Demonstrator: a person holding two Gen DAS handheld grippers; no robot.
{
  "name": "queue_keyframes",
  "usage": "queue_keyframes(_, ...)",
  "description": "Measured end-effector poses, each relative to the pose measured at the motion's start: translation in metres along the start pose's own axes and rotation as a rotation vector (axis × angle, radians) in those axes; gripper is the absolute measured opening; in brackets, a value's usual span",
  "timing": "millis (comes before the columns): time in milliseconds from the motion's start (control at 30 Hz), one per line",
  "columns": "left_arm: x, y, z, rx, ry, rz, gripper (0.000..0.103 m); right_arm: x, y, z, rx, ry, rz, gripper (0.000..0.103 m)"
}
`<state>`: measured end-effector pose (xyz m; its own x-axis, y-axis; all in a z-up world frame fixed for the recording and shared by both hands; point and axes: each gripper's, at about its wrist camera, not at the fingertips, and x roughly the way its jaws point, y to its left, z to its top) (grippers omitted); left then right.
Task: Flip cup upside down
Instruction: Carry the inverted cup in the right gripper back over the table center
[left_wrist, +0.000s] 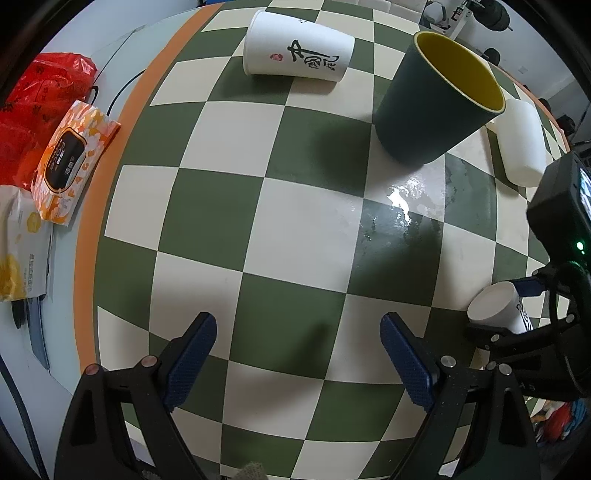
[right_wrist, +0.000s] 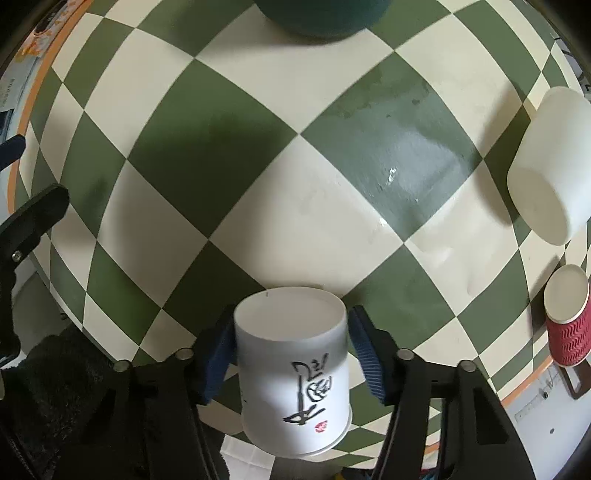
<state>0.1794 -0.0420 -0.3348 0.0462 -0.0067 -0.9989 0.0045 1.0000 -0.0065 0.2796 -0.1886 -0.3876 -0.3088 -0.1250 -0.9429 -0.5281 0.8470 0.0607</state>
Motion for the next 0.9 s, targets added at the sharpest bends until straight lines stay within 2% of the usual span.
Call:
queue_keyframes(200,0.002,0.0,0.001,0.009,-0.003,-0.004,0.091,-0.012,0.004,-0.011,0.002,-0.059,0.011,0.059)
queue_keyframes(333,0.002,-0.004,0.004,0.019,-0.006,-0.003,0.091,-0.034,-0.011,-0.028,0.063,-0.147,0.033,0.059)
queue_keyframes(633,0.0,-0.02,0.015,0.035,-0.002,-0.009,0.091,-0.071,-0.061,-0.071,0.291,-0.441,0.06,0.059)
queue_keyframes(767,0.001,-0.03,0.023,0.047,0.005,-0.009,0.091,-0.08,-0.079,-0.089,0.409,-0.592,0.041,0.059)
queue_keyframes(900,0.001,-0.038,0.029,0.058,0.008,-0.001,0.091,-0.071,-0.087,-0.089,0.495,-0.728,0.006,0.059)
